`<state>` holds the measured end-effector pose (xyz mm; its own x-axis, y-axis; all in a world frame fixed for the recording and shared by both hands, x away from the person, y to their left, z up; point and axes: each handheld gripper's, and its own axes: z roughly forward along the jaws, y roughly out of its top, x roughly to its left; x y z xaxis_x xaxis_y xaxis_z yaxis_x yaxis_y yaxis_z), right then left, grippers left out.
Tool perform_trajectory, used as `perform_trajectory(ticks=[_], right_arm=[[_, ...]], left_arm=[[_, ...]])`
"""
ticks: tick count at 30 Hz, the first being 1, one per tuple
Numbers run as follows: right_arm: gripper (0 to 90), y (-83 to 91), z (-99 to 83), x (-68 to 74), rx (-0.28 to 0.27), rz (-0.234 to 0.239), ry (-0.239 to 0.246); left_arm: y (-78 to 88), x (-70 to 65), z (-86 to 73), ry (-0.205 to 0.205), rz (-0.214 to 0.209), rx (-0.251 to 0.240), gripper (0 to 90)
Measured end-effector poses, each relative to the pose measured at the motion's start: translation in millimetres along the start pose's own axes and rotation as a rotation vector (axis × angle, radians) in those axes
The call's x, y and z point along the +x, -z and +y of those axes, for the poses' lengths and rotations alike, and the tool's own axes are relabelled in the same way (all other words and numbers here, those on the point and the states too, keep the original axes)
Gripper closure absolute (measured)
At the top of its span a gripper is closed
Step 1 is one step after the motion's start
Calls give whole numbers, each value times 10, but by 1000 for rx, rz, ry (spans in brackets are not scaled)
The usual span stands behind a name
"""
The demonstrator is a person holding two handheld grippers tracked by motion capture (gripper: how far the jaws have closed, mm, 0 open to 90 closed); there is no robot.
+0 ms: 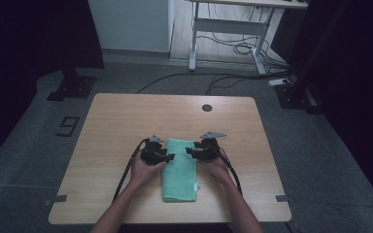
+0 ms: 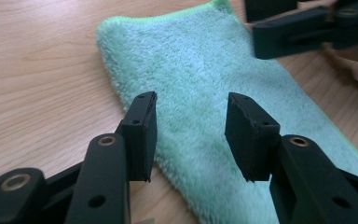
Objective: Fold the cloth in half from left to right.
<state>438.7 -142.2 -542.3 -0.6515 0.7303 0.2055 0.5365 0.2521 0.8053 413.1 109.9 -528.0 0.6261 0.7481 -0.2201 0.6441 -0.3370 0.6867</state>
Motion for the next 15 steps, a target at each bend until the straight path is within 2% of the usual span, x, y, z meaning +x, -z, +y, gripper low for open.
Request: perform_trajectory(ticks=[3, 7, 13, 15], right_arm=[[459, 135, -72, 65, -12, 13, 3], [458, 262, -180, 235, -2, 36, 46], [446, 271, -396, 476, 40, 78, 111], [434, 250, -430, 539, 60, 82, 127]], left_arm=[[63, -7, -46, 9, 7, 8, 536], [116, -18, -129, 9, 7, 12, 536], [69, -22, -215, 9, -10, 30, 545], [42, -38, -231, 4, -18, 20, 556]])
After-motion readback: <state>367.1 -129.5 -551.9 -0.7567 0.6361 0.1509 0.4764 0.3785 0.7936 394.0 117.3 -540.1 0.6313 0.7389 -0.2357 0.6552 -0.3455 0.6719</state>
